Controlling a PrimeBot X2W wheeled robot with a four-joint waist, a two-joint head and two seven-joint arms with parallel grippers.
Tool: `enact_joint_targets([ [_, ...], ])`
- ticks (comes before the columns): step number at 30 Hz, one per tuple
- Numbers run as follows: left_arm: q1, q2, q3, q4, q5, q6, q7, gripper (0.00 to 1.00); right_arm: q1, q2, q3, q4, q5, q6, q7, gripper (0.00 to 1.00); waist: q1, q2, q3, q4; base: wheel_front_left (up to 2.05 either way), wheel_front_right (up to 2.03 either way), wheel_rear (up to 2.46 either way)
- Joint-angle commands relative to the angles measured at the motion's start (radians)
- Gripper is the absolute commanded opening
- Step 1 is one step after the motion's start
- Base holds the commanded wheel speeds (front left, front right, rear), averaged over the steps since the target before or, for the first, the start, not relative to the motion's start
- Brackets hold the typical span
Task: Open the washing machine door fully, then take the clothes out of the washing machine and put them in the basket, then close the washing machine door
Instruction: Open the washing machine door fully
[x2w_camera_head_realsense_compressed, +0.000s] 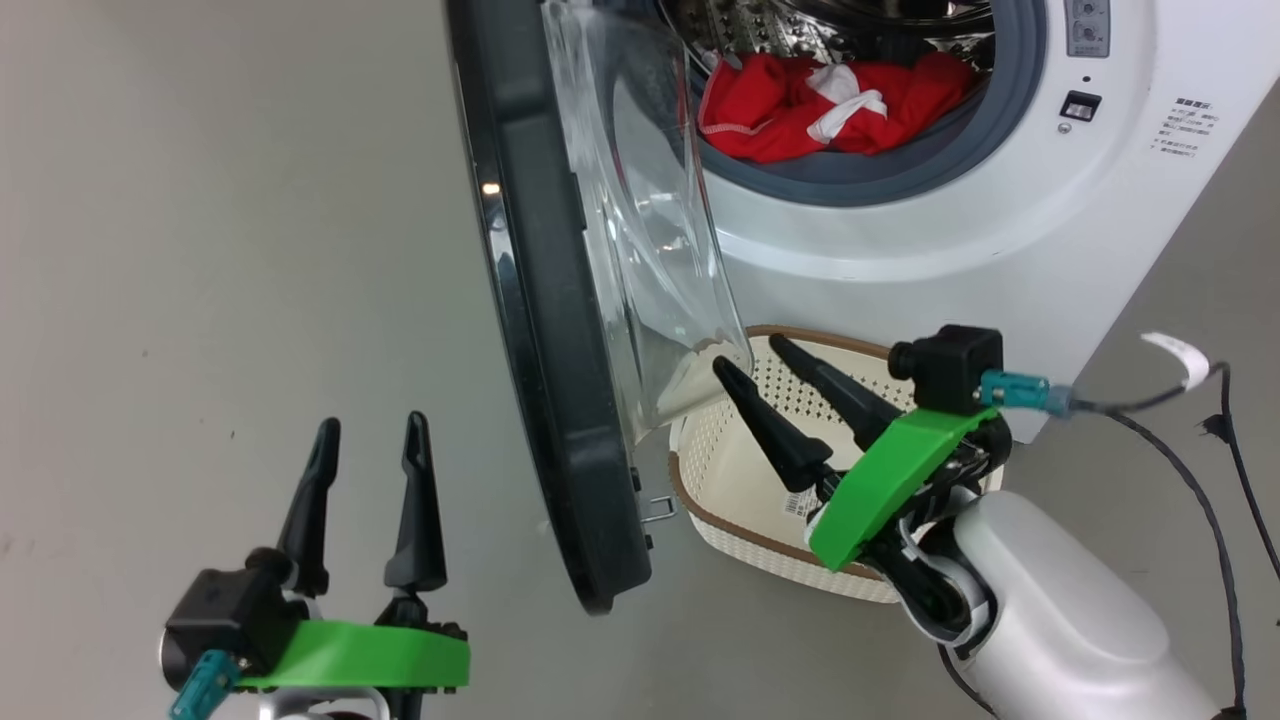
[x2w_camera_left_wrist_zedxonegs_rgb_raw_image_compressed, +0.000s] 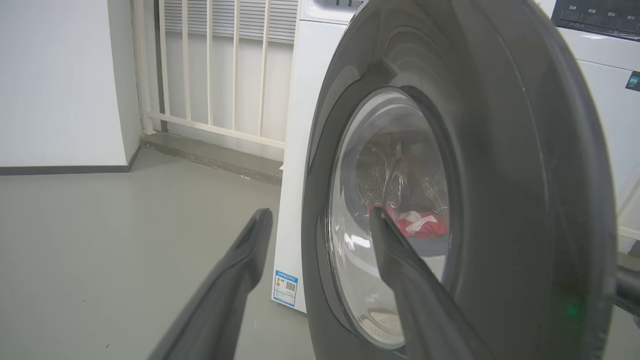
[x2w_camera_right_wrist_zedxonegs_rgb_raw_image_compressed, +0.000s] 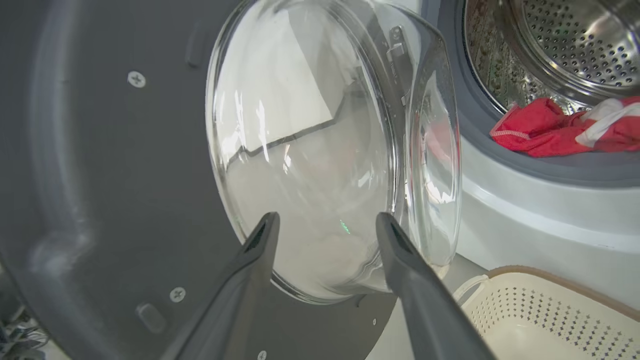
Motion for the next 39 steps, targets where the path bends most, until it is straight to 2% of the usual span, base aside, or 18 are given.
enact_joint_targets([
  [1, -0.004, 0.013, 0.038, -0.033, 0.001, 0.002, -0.005, 1.00, 0.005, 0.018, 0.006, -0.018, -0.033, 0.005, -0.027, 1.00, 0.0000, 0.0000, -0.001, -0.003, 0.00, 0.00, 0.00],
  [7, 0.006, 0.013, 0.041, -0.057, 0.009, 0.012, -0.005, 1.00, 0.035, 0.063, -0.092, 0.051, -0.305, 0.005, -0.195, 1.00, 0.0000, 0.0000, -0.006, -0.008, 0.00, 0.00, 0.00],
  [13, 0.018, 0.013, 0.042, -0.073, -0.001, 0.029, -0.005, 1.00, 0.100, 0.091, -0.243, 0.029, -0.522, 0.005, -0.238, 1.00, 0.0000, 0.0000, -0.018, -0.007, 0.00, 0.00, 0.00],
  [24, 0.046, 0.013, 0.016, -0.090, 0.026, 0.040, -0.005, 1.00, 0.263, 0.093, -0.313, -0.171, -0.547, 0.005, -0.241, 1.00, 0.0000, 0.0000, -0.042, -0.007, 0.00, 0.00, 0.00],
  [39, 0.061, 0.013, 0.008, -0.077, 0.040, 0.041, -0.005, 1.00, 0.343, 0.093, -0.335, -0.219, -0.551, 0.005, -0.241, 1.00, 0.0000, 0.0000, -0.054, -0.006, 0.00, 0.00, 0.00],
])
